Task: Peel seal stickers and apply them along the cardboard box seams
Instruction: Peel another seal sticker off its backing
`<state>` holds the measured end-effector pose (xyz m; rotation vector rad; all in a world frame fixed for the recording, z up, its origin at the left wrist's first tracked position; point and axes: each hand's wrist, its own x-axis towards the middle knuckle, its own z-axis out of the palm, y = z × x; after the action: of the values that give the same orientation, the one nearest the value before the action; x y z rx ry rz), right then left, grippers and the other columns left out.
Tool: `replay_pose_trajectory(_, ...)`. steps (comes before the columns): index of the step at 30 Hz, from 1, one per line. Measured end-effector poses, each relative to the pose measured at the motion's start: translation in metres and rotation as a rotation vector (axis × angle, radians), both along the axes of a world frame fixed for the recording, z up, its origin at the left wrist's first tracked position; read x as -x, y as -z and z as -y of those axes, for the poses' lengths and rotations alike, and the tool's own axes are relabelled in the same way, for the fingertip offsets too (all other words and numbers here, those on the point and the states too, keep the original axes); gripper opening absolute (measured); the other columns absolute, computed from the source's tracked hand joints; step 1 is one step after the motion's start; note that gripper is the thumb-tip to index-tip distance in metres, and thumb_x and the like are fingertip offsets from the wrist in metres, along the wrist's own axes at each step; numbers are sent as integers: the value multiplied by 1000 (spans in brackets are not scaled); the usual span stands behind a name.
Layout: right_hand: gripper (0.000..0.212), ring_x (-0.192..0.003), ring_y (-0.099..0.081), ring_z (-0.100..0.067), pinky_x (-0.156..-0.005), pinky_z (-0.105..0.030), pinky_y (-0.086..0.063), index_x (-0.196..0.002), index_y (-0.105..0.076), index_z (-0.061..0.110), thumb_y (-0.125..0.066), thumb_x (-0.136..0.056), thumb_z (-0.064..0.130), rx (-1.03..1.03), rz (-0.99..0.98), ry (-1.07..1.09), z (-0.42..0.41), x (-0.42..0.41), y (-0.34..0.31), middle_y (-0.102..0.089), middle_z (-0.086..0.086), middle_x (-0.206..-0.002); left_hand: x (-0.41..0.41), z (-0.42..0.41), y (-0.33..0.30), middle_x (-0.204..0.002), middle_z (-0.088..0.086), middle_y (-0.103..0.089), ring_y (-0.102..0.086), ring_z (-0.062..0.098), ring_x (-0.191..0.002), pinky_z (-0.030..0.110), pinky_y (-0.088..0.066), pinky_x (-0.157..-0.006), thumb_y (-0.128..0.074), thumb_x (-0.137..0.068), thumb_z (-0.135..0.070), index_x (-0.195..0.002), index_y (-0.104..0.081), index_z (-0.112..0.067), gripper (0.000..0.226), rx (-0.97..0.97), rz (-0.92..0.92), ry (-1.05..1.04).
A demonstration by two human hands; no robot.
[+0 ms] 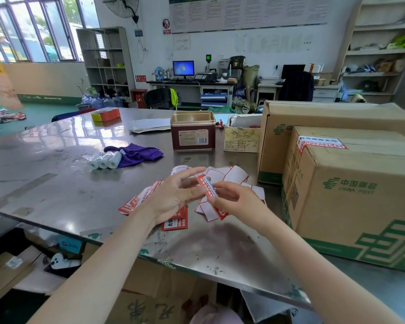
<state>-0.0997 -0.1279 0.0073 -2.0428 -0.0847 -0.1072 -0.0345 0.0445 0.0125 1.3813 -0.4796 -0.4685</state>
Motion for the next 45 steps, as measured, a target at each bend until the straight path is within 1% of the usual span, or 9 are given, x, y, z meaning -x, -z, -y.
replay_pose_trajectory(3, 60, -111, -57, -8, -92, -26, -48, -132, -50, 22, -70, -78, 39, 46, -34, -16, -1, 1, 0, -59, 3, -129, 2, -1, -1, -124, 16, -58, -61, 25, -110, 31, -54, -88, -72, -71, -12, -125, -56, -20, 57, -40, 12, 1)
replay_pose_trajectory(6, 59, -101, -57, -3, -86, -20, -48, -132, -50, 21, -71, -78, 35, 14, -39, -24, -2, 1, 0, -60, 1, -128, 3, -1, 0, -124, 16, -59, -62, 25, -110, 31, -54, -88, -72, -71, -12, -124, -56, -21, 57, -36, 8, 3)
replay_pose_trajectory(8, 56, -100, -58, -3, -86, -20, -48, -131, -52, 21, -71, -79, 32, -9, -43, -26, -2, 2, -1, -61, 1, -128, 4, -1, -1, -123, 15, -59, -61, 25, -110, 31, -54, -89, -72, -71, -12, -125, -56, -21, 57, -41, 10, 2)
replay_pose_trajectory(11, 57, -104, -58, -6, -90, -25, -49, -132, -51, 20, -70, -80, 33, -7, -61, -20, -1, 2, -1, -60, 1, -128, 4, -1, -2, -122, 16, -60, -62, 25, -109, 32, -54, -90, -71, -71, -12, -123, -56, -22, 55, -44, 6, 6)
replay_pose_trajectory(17, 52, -99, -59, -2, -86, -22, -50, -130, -53, 21, -68, -82, 32, -40, -78, -39, 0, 2, -3, -62, 2, -126, 3, -1, -2, -120, 16, -62, -65, 24, -104, 32, -54, -89, -69, -74, -9, -122, -58, -21, 50, -32, 6, -6)
replay_pose_trajectory(24, 50, -107, -61, -9, -98, -36, -50, -129, -54, 22, -67, -82, 33, -54, -99, -44, 1, 3, -3, -62, 1, -126, 3, 0, -1, -116, 16, -63, -65, 23, -101, 31, -54, -89, -65, -81, -2, -127, -55, -17, 50, -33, 12, -14)
replay_pose_trajectory(29, 49, -108, -60, -10, -99, -38, -49, -129, -55, 22, -66, -83, 33, -52, -107, -45, 1, 4, -4, -62, 1, -126, 2, 0, -2, -117, 17, -64, -65, 26, -104, 35, -53, -92, -69, -76, -9, -123, -57, -22, 50, -41, 3, -8)
replay_pose_trajectory(37, 49, -108, -61, -10, -98, -37, -49, -129, -54, 24, -65, -83, 35, -39, -124, -39, 3, 4, -3, -62, 2, -126, 2, 2, -1, -116, 16, -64, -65, 27, -104, 33, -55, -87, -67, -81, -6, -125, -57, -22, 48, -59, -1, -11)
replay_pose_trajectory(45, 50, -111, -61, -14, -97, -39, -50, -131, -53, 22, -64, -84, 34, -27, -135, -27, 2, 4, -2, -61, 0, -128, 2, 1, 0, -118, 16, -63, -65, 28, -105, 35, -54, -90, -67, -81, -7, -127, -56, -20, 49, -73, -4, -6)
